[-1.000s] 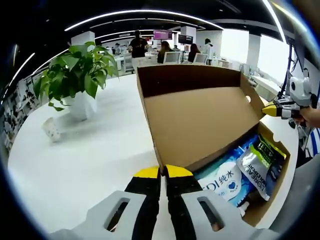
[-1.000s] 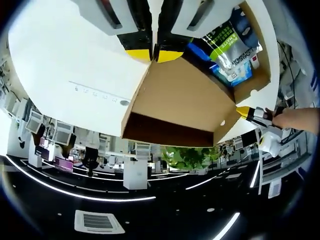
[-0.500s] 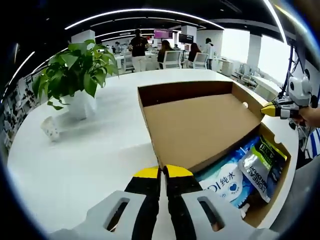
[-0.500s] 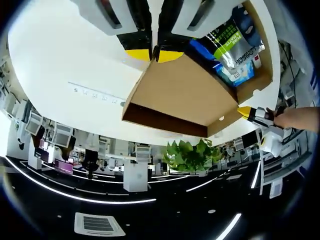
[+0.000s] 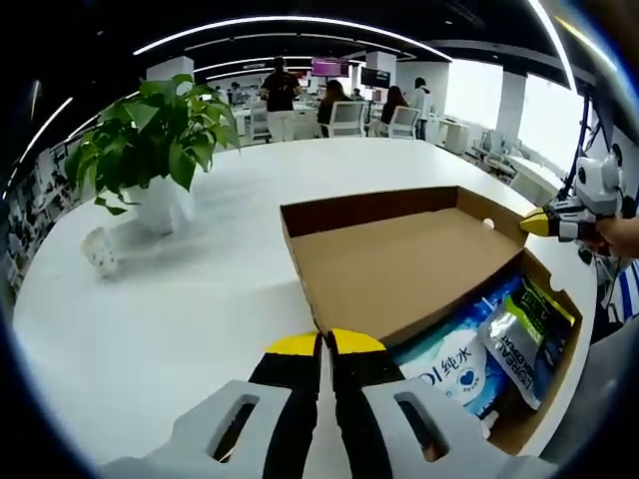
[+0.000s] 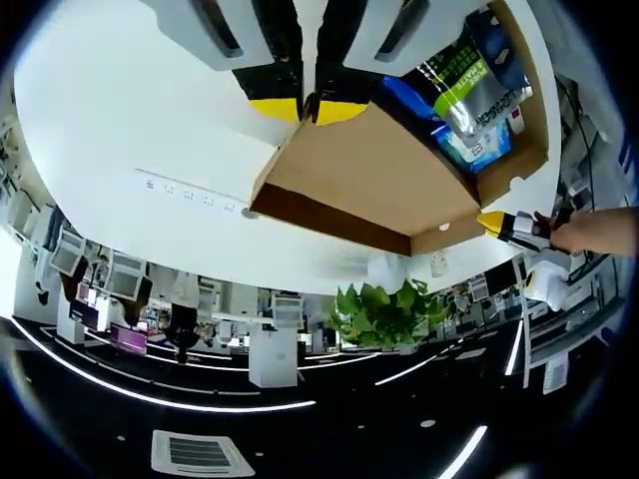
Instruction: Operate the shoe box by opening the lid, removing the specified soft item, and placing it in the target area until the item is outside and the box remains undamaged.
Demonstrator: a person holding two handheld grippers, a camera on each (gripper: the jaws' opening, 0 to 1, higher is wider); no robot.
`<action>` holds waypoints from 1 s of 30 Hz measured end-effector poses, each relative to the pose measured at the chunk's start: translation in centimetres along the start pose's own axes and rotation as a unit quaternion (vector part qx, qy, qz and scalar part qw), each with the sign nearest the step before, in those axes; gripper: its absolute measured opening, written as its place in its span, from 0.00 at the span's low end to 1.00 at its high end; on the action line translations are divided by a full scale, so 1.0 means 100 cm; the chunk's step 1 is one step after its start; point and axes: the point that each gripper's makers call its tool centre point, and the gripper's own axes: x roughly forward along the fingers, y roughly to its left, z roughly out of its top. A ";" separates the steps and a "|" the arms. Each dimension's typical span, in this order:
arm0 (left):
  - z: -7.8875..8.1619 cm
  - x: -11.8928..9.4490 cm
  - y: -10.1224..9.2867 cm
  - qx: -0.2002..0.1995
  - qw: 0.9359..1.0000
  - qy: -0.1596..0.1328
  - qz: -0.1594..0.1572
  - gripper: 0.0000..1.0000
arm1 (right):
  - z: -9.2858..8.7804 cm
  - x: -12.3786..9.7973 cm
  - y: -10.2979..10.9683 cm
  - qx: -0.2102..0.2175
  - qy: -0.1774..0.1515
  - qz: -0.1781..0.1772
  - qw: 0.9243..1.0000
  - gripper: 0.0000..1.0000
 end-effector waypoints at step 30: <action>-0.001 0.004 0.002 -0.032 0.999 -0.012 0.004 0.01 | -0.003 0.007 -0.003 0.018 0.012 -0.003 1.000 0.00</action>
